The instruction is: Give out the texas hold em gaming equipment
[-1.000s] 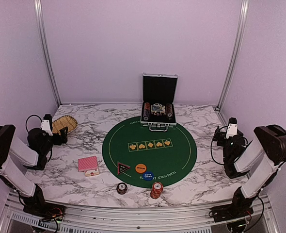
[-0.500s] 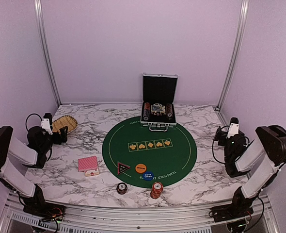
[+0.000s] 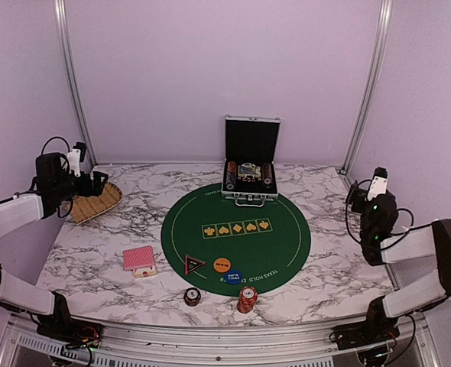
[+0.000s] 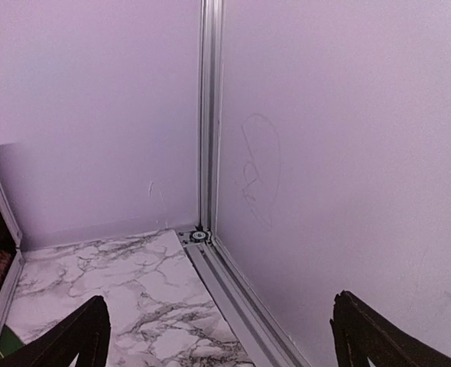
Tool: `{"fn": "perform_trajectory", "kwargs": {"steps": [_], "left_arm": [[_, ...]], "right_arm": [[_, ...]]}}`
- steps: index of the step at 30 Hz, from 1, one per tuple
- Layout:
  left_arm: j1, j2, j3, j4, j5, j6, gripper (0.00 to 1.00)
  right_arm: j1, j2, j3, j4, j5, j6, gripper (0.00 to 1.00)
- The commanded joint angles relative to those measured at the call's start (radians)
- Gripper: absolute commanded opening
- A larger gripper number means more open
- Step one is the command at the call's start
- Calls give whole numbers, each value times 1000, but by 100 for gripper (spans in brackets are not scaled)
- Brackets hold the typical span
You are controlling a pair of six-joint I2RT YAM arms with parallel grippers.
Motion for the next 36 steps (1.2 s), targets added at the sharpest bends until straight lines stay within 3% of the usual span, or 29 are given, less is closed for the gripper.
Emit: {"fn": "perform_trajectory", "kwargs": {"steps": [1,5,9,15,29,36], "left_arm": [[8,-46,84,-369,63,70,99],[8,-44,184,-533,30,102,99],[10,-35,263,-672,7,136,99],[13,-31,327,-809,41,173,99],[13,-65,336,-891,87,173,99],[12,-59,343,-904,99,171,99]], "right_arm": [[0,-174,196,-450,-17,72,99],[-14,-255,315,-673,-155,253,99],[7,-197,484,-870,-459,288,99],[320,-15,696,-1096,-385,193,99],[781,420,1032,-1395,-448,130,84],[931,558,1108,-1441,-563,92,83]]}}
